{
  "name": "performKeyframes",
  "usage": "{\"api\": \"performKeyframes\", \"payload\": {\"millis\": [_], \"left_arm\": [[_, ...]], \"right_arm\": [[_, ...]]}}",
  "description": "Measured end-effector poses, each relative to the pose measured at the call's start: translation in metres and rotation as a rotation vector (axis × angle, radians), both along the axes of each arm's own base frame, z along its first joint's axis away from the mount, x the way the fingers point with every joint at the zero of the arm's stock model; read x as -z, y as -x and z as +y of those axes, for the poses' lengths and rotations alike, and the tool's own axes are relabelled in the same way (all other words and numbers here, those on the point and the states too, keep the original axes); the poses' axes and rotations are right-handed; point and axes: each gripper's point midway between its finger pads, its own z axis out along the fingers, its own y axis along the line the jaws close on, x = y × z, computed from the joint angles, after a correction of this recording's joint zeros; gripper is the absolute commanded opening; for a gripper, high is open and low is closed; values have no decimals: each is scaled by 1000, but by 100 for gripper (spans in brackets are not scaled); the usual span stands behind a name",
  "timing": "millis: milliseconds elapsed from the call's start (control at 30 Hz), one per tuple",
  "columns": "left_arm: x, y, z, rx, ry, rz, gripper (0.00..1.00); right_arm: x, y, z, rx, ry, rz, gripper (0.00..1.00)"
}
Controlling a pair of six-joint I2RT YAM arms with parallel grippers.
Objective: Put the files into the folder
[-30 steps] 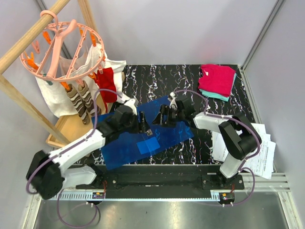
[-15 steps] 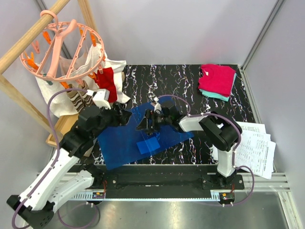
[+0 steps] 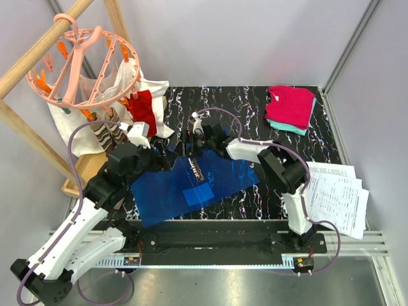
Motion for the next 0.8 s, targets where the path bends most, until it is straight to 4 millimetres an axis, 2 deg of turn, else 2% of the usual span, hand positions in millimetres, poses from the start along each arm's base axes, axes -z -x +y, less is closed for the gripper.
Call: {"api": "performKeyframes", "payload": {"millis": [233,367,433,533,633,733,800], "left_arm": [[8,3,-6,26,14,29,84],[17,1,-10,23,17,74,84],[28,-3,-12,6,13,117,84],[47,-7,-12,-34,1,188,83],[69,-13,-16,-63,-7,272,79],[99,-15,-24,-68,-20,369,76],[122,-15,-29,-70,-22,429,76]], "right_arm": [[18,-22,11,-11,74,-27,89],[15,-30,10,5,114,-38,91],[13,-34,3,34,154,-47,94],[9,-41,-23,114,252,-54,97],[-8,-43,-59,201,318,-60,97],[-31,-41,-113,313,346,-62,97],[-39,-39,-154,397,374,-53,97]]}}
